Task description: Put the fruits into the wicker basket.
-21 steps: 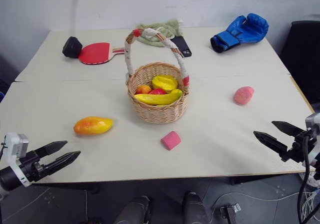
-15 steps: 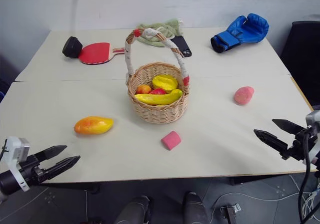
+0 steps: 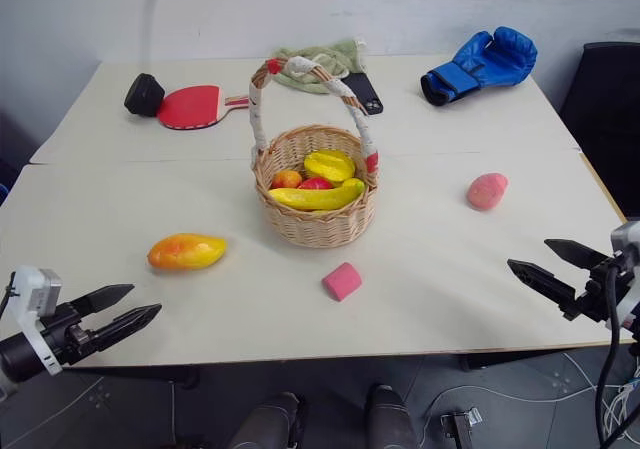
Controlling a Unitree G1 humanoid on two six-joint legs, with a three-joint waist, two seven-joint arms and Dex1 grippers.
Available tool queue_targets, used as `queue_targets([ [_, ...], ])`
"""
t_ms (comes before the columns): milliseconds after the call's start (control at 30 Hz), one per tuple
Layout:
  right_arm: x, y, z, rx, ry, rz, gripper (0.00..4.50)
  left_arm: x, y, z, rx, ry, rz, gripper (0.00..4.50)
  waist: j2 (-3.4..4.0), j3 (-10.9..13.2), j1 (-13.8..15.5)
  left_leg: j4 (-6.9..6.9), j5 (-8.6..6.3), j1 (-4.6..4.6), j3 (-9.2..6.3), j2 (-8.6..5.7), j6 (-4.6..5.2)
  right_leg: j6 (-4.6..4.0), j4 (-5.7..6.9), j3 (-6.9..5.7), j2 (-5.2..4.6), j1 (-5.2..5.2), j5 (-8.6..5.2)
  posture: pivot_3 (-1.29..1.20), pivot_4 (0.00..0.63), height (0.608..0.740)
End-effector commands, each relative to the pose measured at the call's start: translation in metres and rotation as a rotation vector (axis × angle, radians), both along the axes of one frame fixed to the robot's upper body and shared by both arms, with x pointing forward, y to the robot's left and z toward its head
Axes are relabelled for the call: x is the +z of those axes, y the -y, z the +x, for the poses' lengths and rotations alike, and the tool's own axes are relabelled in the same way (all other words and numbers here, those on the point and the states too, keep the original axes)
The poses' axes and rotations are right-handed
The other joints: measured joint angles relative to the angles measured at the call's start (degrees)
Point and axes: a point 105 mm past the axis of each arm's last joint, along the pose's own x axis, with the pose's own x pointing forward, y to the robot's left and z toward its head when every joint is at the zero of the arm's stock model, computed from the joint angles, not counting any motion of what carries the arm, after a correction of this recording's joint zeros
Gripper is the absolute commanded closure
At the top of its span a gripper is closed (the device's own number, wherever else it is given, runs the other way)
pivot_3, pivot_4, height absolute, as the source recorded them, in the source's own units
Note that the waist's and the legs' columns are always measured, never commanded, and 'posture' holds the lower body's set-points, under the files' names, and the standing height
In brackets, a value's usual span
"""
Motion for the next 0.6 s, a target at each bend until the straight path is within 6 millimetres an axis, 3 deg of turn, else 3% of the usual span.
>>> queue_targets([
  [33, 0.017, 0.001, -0.002, 0.004, 0.042, -0.033, 0.02, 0.008, 0.000, 0.002, -0.006, 0.027, 0.008, 0.00, 0.00, 0.00, 0.04, 0.00, 0.00, 0.00, 0.00, 0.00, 0.00, 0.00, 0.00, 0.00, 0.01, 0.00, 0.00, 0.00, 0.150, 0.740],
  [133, 0.023, -0.010, 0.000, 0.046, 0.059, -0.043, 0.02, 0.019, 0.010, 0.008, -0.048, 0.057, -0.017, 0.00, 0.00, 0.00, 0.07, 0.01, 0.01, 0.00, 0.00, 0.00, -0.01, -0.01, 0.01, 0.00, 0.00, 0.01, 0.00, 0.00, 0.150, 0.740],
  [300, 0.035, -0.061, 0.008, 0.247, 0.089, -0.070, 0.02, 0.044, 0.045, 0.018, -0.255, 0.105, -0.064, 0.00, 0.03, 0.01, 0.04, 0.07, 0.11, 0.01, -0.03, 0.02, -0.11, -0.08, 0.08, -0.01, 0.03, 0.00, 0.09, 0.00, 0.150, 0.740],
  [433, 0.023, -0.119, 0.009, 0.487, 0.081, -0.144, 0.02, 0.050, 0.079, 0.016, -0.515, 0.087, 0.015, 0.00, 0.03, 0.02, -0.20, 0.03, 0.14, 0.02, -0.01, 0.08, -0.17, -0.11, 0.08, 0.00, 0.12, -0.03, 0.13, 0.00, 0.150, 0.740],
  [533, 0.006, -0.162, 0.012, 0.653, 0.091, -0.202, 0.02, 0.053, 0.096, 0.016, -0.687, 0.088, 0.109, 0.00, 0.05, 0.03, -0.25, 0.01, 0.19, -0.03, 0.00, 0.07, -0.26, 0.04, 0.12, 0.01, 0.18, -0.13, 0.21, 0.00, 0.150, 0.740],
  [600, -0.003, -0.179, 0.016, 0.711, 0.097, -0.219, 0.02, 0.053, 0.100, 0.017, -0.756, 0.091, 0.160, 0.00, 0.07, 0.04, -0.30, 0.00, 0.26, -0.05, 0.00, 0.08, -0.40, 0.03, 0.11, -0.03, 0.24, -0.14, 0.21, 0.00, 0.150, 0.740],
])
